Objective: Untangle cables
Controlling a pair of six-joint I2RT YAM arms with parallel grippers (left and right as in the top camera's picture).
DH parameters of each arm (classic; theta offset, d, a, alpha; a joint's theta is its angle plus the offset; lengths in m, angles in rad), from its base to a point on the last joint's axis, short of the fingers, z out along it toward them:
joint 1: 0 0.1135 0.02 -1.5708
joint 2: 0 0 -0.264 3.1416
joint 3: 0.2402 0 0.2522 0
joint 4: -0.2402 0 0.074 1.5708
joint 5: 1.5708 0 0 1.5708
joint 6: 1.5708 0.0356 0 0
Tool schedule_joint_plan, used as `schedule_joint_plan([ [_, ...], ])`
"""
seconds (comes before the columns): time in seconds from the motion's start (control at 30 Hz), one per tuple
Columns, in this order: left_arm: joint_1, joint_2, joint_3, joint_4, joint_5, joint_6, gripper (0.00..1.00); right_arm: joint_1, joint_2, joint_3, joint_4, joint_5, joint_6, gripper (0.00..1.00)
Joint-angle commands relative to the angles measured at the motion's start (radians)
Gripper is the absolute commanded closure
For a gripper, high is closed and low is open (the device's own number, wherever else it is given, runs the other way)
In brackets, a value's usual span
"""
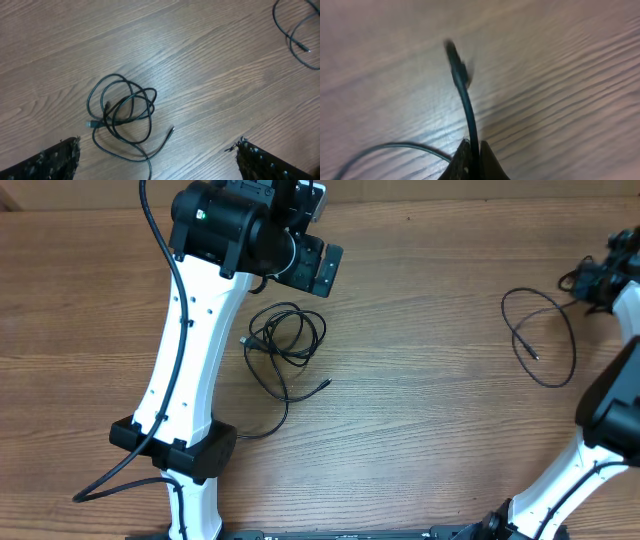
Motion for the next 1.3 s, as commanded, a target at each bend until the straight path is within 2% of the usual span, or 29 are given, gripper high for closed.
schedule_joint_plan([
  [0.0,-0.005,-0.009,0.004,0.017,0.009,0.021,0.0,0.003,-0.005,0.016,0.015,-0.008,0.003,0.96],
  [0.03,-0.006,-0.009,0.004,0.023,0.009,0.019,0.0,0.003,-0.007,0.023,0.01,-0.008,0.003,0.97],
  [0.07,-0.006,-0.009,0.004,0.029,0.009,0.019,0.0,0.002,-0.007,0.034,-0.003,-0.008,0.003,0.77],
  [0.13,-0.006,-0.009,0.004,0.033,0.008,0.019,0.0,0.002,-0.007,0.064,-0.047,-0.008,0.003,0.0],
  [0.3,-0.006,-0.009,0.004,0.03,0.007,0.02,0.0,0.003,-0.024,0.169,-0.21,-0.013,0.006,0.0],
  [0.43,-0.006,-0.009,0.004,0.03,0.001,0.027,0.0,0.006,-0.116,0.232,-0.315,-0.013,0.075,0.0],
  [0.6,-0.006,-0.009,0.004,0.028,0.0,0.029,0.0,0.003,-0.294,0.235,-0.418,-0.013,0.195,0.0],
  [0.7,-0.006,-0.009,0.004,0.029,-0.001,0.046,0.0,0.005,-0.385,0.235,-0.508,-0.012,0.193,0.0],
  [0.9,-0.006,-0.009,0.004,0.025,-0.007,0.077,0.0,0.028,-0.462,0.234,-0.692,-0.071,0.282,0.0],
  [1.07,-0.004,-0.009,0.004,0.014,-0.007,0.084,0.01,0.061,-0.462,0.15,-0.803,-0.102,0.15,0.0],
  [1.27,-0.004,-0.009,0.004,0.013,-0.002,0.091,0.0,0.177,-0.461,-0.04,-0.755,-0.143,-0.085,0.0],
])
